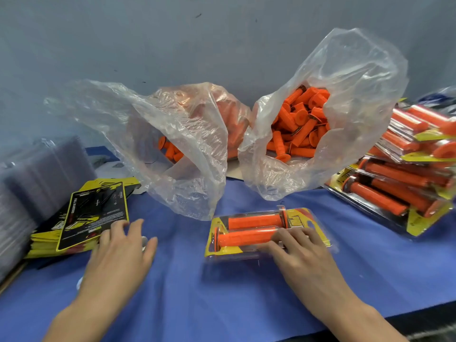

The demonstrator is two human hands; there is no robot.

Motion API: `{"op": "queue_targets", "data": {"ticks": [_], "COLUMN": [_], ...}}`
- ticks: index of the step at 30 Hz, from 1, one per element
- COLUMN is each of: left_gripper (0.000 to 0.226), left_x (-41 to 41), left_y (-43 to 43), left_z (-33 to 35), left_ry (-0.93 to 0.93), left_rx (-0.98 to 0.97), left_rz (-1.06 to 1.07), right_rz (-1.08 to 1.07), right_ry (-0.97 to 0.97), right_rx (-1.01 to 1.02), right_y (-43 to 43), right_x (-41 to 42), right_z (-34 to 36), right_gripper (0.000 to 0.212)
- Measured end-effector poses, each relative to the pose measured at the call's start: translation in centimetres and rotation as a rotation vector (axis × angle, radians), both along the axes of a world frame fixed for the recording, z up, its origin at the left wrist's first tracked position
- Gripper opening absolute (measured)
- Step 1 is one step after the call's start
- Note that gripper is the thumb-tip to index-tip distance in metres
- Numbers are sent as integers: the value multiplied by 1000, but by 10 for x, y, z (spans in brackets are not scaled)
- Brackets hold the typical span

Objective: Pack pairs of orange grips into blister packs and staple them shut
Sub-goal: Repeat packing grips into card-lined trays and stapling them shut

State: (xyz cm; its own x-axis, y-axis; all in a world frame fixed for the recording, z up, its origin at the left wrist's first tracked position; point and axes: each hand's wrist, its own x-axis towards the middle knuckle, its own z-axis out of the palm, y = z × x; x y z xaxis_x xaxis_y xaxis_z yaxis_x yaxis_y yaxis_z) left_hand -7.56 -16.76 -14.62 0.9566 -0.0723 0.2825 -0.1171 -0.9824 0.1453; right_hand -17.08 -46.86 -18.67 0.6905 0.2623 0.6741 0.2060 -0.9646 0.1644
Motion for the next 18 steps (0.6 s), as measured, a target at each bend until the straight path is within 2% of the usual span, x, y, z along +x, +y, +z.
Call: {"op": "queue_targets", "data": {"ticks": [2,3,5,7,9,11,13,15,18], "left_gripper": [29,21,16,29,37,46,47,37,33], "left_x": [3,5,10,17,25,33,35,28,10], "left_y": [-28,-46,-85,-120,-147,-162,-168,-170,-163], "left_z": [4,5,4,2,3,6,9,12,13], "left_ry": [-24,46,217,343,468,557,676,823,959], "left_rx": [-365,-473,-546,-560,-529,-431,-448,-684,-1064], "left_rz": [-183,-257,-367,-466,-503,-462,-464,-551,-657], "right_rz": [-100,-168,-275,-284,-307,-357,-319,-261,-254], "right_ry": [57,91,200,351,403,326,299,282,180], "right_rx": [30,61,171,498,1053,1475,1781,2018,2211], "right_y": [-12,-19,-32,-41,-44,-43,-43,-42,-48], "right_x": [-9,-15,-27,-41,-51,-50,-41,-32,-25], "right_z": [2,2,-1,-7,-8,-6,-3,1,13], "right_gripper": [38,41,51,56,54,41,15,7,21]}}
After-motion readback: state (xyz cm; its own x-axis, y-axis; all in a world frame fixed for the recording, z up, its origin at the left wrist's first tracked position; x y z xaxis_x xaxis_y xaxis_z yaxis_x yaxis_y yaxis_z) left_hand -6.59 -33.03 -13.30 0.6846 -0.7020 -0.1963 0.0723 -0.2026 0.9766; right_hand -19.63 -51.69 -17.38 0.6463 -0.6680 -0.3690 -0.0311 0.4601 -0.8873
